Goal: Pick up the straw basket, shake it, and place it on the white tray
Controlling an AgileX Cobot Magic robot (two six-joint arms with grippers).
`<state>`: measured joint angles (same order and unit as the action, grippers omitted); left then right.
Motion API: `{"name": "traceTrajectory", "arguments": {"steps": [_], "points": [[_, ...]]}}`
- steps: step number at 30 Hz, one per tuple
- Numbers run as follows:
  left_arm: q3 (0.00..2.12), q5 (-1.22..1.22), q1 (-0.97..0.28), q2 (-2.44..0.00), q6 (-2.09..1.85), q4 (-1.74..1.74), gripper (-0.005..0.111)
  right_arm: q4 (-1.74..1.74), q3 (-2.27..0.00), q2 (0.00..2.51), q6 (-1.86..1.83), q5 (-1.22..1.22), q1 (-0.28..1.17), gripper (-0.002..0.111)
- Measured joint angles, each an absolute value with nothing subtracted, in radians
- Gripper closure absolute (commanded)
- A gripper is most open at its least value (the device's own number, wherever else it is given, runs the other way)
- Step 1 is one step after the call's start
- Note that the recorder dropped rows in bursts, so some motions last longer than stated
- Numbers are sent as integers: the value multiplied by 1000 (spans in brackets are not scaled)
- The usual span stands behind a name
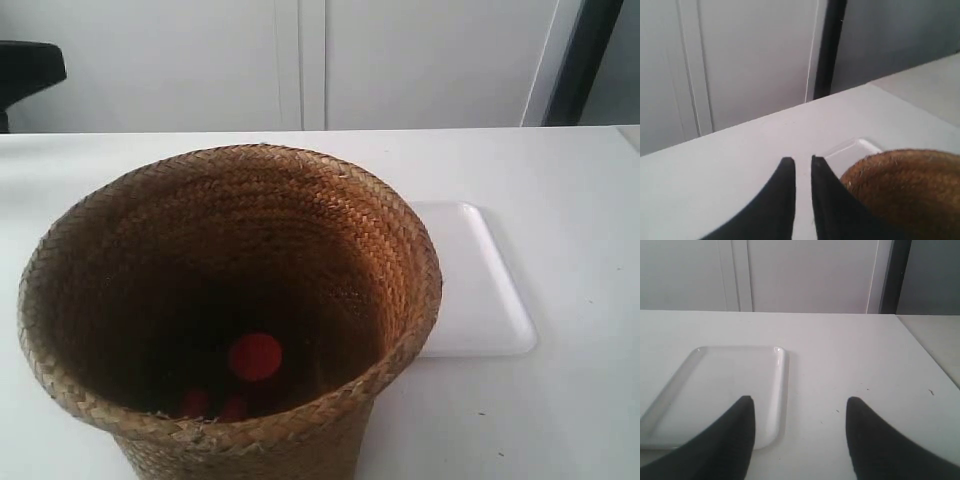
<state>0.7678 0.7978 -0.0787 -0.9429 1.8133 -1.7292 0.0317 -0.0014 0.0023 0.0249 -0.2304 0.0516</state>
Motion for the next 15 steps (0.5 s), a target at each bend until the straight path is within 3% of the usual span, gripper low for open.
{"name": "traceTrajectory", "arguments": {"steps": [3,4,5,10,15], "points": [[728,819,-79,-939,1639,-1731,52,32,-1,2,25,-230,52,56],[714,789,-79,-939,1606,-1736,52,32,-1,2,25,-230,52,56],[702,751,-79,-938,1575,-1738,54,32,-1,2,25,-230,52,56],[682,443,-79,-938,1239,-1741,104,32,-1,2,25,-230,52,56],[681,421,-79,-938,443,-1441,107,32,-1,2,25,-230,52,56]]}}
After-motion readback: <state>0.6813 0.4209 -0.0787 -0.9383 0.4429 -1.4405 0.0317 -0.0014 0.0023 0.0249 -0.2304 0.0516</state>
